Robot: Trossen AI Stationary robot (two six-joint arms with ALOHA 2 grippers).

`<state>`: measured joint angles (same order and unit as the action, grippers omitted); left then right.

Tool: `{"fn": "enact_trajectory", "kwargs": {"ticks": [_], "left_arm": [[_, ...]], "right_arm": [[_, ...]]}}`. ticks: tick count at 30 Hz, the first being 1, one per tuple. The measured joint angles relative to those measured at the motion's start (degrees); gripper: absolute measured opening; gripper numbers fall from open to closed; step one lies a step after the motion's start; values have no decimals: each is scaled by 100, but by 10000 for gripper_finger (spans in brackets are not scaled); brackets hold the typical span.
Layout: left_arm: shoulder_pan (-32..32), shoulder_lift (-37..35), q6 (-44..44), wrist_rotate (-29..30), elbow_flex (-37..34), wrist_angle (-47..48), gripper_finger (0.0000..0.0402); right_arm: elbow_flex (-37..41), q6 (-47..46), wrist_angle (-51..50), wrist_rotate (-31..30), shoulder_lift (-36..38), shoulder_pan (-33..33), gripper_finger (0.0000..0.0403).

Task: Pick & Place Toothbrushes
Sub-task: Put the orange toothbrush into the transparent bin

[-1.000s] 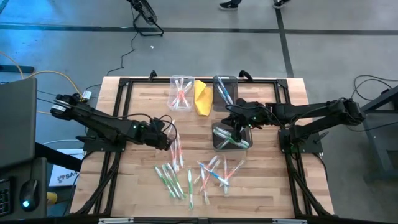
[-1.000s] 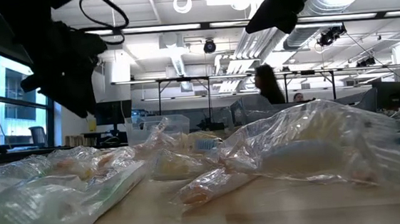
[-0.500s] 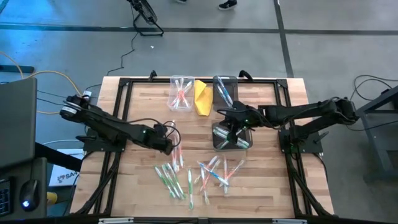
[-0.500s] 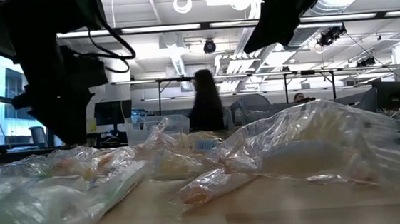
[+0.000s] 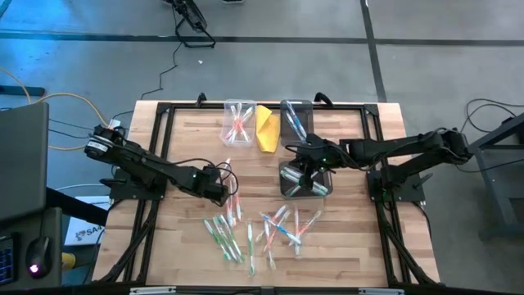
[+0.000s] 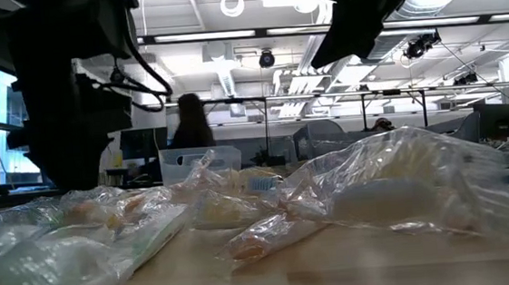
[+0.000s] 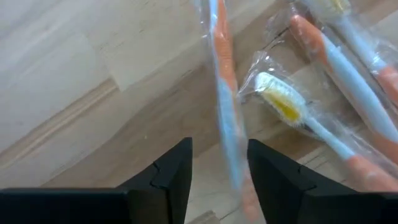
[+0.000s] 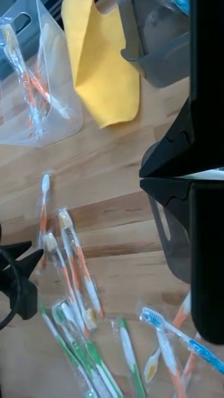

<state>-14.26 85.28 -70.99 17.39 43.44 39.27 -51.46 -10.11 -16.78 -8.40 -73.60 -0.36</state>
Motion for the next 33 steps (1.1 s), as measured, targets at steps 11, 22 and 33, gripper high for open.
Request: {"fn": "enact_trajectory", "kwargs": {"ticks": [11,22,33], "left_arm": [[-7,365,-26,54,17,-298,150],[-4,376,-88,8,15,-372,104],[-4,380,-93,-11,11,-380,27]], "right_arm": [[0,-37,-112,0,4,0,5],[0,-61,-144,2,4,0,5],[0,-61,-146,2,4,0,5]]}}
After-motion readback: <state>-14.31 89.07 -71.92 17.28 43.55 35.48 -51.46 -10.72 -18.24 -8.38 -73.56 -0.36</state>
